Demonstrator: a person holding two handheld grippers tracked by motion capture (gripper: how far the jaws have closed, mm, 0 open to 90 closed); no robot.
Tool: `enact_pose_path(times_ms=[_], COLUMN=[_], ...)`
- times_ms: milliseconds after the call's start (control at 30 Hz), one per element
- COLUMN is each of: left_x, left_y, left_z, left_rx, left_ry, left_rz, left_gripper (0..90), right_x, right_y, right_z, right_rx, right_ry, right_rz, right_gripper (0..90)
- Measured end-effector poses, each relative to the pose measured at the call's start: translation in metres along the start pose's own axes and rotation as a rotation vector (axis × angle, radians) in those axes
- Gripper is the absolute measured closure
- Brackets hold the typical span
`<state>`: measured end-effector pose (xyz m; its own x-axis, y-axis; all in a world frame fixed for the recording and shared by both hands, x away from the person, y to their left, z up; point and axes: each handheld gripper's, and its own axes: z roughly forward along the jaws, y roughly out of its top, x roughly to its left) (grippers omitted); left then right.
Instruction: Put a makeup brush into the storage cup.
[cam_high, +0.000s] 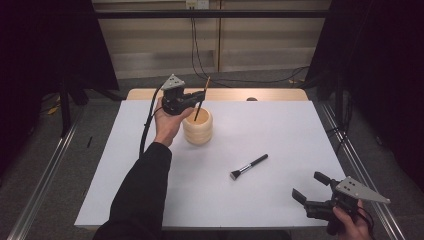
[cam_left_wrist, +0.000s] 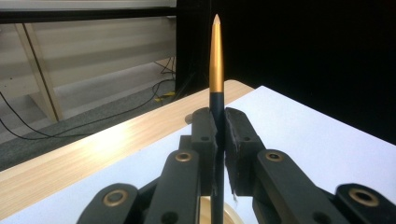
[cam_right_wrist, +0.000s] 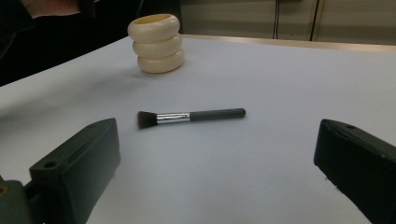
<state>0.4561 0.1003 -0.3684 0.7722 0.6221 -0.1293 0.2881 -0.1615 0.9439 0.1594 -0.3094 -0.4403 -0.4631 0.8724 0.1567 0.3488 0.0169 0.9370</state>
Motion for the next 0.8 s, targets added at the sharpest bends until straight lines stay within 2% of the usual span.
enact_pose_path(times_ms=[100, 133, 167, 233, 333, 433, 567, 633, 667, 800], left_x=[0.002, 0.002, 0.003, 0.002, 0.002, 0.002, 0.002, 0.003, 0.003, 0.001], left_y=[-0.004, -0.006, -0.007, -0.009, -0.011, -0.016, -0.020, -0.021, -0.022, -0.027], left_z=[0.004, 0.004, 0.006, 0.007, 0.009, 0.011, 0.008, 0.006, 0.006, 0.003], left_rx=[0.008, 0.019, 0.005, 0.010, 0.024, 0.023, 0.029, 0.040, 0.034, 0.045], left_ry=[0.003, 0.020, -0.003, 0.011, 0.006, 0.001, 0.003, 0.017, 0.003, 0.026], left_rz=[-0.005, 0.004, 0.001, -0.001, 0.017, 0.005, 0.003, 0.000, -0.001, 0.005], left_gripper=[83.4, 83.4, 83.4, 83.4, 83.4, 83.4, 83.4, 83.4, 83.3, 83.3], right_x=[0.000, 0.000, -0.001, -0.001, -0.001, -0.001, -0.001, -0.001, 0.000, 0.000], right_y=[0.000, 0.000, 0.000, 0.000, 0.000, 0.000, -0.001, -0.001, -0.001, 0.000], right_z=[0.000, 0.000, 0.000, 0.000, 0.000, 0.000, 0.000, 0.000, 0.000, 0.000], right_rx=[-0.003, -0.003, -0.003, -0.001, 0.000, 0.000, 0.003, 0.002, 0.002, 0.001], right_ry=[-0.002, -0.003, -0.003, -0.002, -0.002, -0.001, 0.000, 0.000, 0.000, -0.001], right_rz=[-0.002, 0.002, 0.001, 0.003, 0.003, 0.003, 0.001, -0.001, 0.001, -0.006], right_gripper=[0.0, 0.0, 0.0, 0.0, 0.0, 0.0, 0.0, 0.0, 0.0, 0.0])
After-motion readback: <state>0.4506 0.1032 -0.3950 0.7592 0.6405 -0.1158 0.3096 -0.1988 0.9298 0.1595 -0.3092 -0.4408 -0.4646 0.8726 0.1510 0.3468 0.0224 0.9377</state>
